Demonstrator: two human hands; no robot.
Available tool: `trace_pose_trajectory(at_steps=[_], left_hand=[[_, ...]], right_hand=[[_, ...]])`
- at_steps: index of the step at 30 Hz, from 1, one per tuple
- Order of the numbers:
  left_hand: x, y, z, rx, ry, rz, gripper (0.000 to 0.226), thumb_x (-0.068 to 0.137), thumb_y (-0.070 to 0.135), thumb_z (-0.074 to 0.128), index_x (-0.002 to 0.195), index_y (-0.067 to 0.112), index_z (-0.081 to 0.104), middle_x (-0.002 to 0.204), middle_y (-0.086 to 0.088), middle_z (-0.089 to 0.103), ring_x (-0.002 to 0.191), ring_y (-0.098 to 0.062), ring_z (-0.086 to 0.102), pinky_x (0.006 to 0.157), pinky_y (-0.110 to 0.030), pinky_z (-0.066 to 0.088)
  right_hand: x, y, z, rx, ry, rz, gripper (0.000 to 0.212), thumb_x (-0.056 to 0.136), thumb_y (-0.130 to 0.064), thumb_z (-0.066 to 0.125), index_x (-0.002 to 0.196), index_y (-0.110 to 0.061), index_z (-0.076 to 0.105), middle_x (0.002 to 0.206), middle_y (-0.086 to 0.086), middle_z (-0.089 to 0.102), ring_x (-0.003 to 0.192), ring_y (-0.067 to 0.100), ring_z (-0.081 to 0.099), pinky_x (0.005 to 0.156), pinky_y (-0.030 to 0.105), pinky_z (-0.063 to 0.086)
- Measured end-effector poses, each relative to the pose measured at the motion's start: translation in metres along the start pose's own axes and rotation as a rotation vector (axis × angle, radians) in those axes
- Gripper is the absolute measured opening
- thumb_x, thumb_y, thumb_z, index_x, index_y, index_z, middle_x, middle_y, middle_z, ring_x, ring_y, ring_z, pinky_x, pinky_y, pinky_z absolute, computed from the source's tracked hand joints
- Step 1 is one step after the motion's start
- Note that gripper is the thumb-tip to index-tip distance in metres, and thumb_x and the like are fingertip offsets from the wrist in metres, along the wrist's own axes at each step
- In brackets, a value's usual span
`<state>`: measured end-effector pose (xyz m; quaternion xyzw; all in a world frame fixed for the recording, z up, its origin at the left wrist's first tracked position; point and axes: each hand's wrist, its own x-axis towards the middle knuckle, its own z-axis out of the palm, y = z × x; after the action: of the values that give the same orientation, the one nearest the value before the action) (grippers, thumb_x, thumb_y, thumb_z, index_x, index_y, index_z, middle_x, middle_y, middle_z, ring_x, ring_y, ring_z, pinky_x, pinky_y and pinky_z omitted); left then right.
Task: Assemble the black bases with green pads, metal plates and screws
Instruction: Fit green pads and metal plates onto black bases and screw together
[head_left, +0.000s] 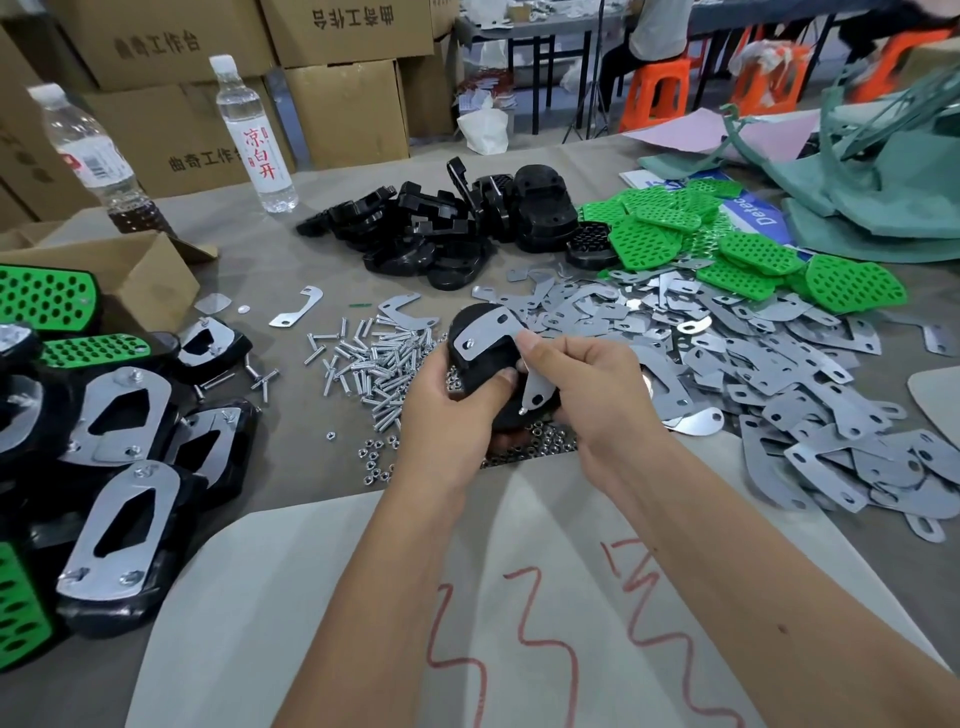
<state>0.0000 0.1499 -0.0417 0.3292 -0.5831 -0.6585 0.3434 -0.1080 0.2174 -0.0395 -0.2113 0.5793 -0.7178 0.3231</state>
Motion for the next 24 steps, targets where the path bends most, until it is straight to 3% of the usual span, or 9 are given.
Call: trace_pose_trajectory(at_steps=[4,9,12,14,18,21,24], left_hand=[[0.001,0.001,0.000,-0.013,0.032,-0.020,0.026,0.095,0.005,0.069,0.114,0.023,0.068,0.091,0.007,0.078,0.079,-0.022,0.078,0.054,-0.033,0.060],[-0.002,0.001,0.002,0.022,0.022,0.025,0.029,0.095,0.005,0.070,0.111,0.028,0.068,0.093,0.001,0.079,0.076,-0.025,0.078,0.054,-0.033,0.060],[-0.001,-0.001,0.002,0.057,0.040,0.070,0.029,0.095,0.007,0.071,0.110,0.031,0.068,0.100,-0.001,0.079,0.091,-0.030,0.078,0.076,-0.051,0.064],[0.000,-0.001,0.002,0.076,0.080,0.108,0.029,0.093,0.009,0.071,0.111,0.031,0.068,0.102,0.000,0.079,0.095,-0.028,0.077,0.087,-0.056,0.061],[0.001,0.001,0.002,0.130,0.152,0.173,0.028,0.088,0.017,0.071,0.111,0.034,0.068,0.100,0.003,0.078,0.095,-0.024,0.075,0.089,-0.055,0.060],[0.001,0.001,0.003,0.182,0.188,0.235,0.030,0.090,0.013,0.072,0.114,0.031,0.068,0.107,0.011,0.075,0.105,-0.014,0.071,0.098,-0.049,0.055],[0.001,0.003,0.003,0.160,0.194,0.243,0.030,0.091,0.008,0.070,0.112,0.030,0.067,0.106,0.011,0.075,0.103,-0.012,0.070,0.097,-0.045,0.056]], right_hand=[[0.002,-0.004,-0.005,0.030,-0.031,0.041,0.046,0.093,-0.027,0.077,0.086,0.016,0.063,0.064,0.012,0.068,0.051,0.021,0.062,0.050,0.023,0.051],[0.002,-0.009,-0.008,0.044,-0.042,0.076,0.031,0.094,-0.022,0.074,0.066,-0.009,0.071,0.057,0.004,0.066,0.040,0.010,0.055,0.038,0.015,0.039],[0.000,-0.005,-0.005,0.012,-0.014,0.037,0.036,0.095,-0.025,0.074,0.071,0.002,0.069,0.060,0.007,0.063,0.045,0.013,0.054,0.042,0.016,0.040],[-0.003,0.000,0.002,-0.018,0.013,-0.010,0.043,0.095,-0.027,0.074,0.076,0.010,0.063,0.067,0.013,0.058,0.057,0.019,0.053,0.051,0.019,0.043],[-0.008,0.004,0.012,-0.083,0.043,-0.095,0.047,0.095,-0.032,0.073,0.071,0.006,0.058,0.067,0.015,0.051,0.064,0.022,0.046,0.065,0.034,0.041],[-0.009,0.004,0.012,-0.087,0.061,-0.121,0.046,0.095,-0.032,0.073,0.072,0.005,0.058,0.066,0.014,0.050,0.064,0.022,0.045,0.065,0.036,0.041],[-0.009,0.006,0.013,-0.109,0.076,-0.165,0.046,0.095,-0.033,0.072,0.075,0.006,0.059,0.065,0.010,0.049,0.062,0.019,0.043,0.060,0.031,0.038]])
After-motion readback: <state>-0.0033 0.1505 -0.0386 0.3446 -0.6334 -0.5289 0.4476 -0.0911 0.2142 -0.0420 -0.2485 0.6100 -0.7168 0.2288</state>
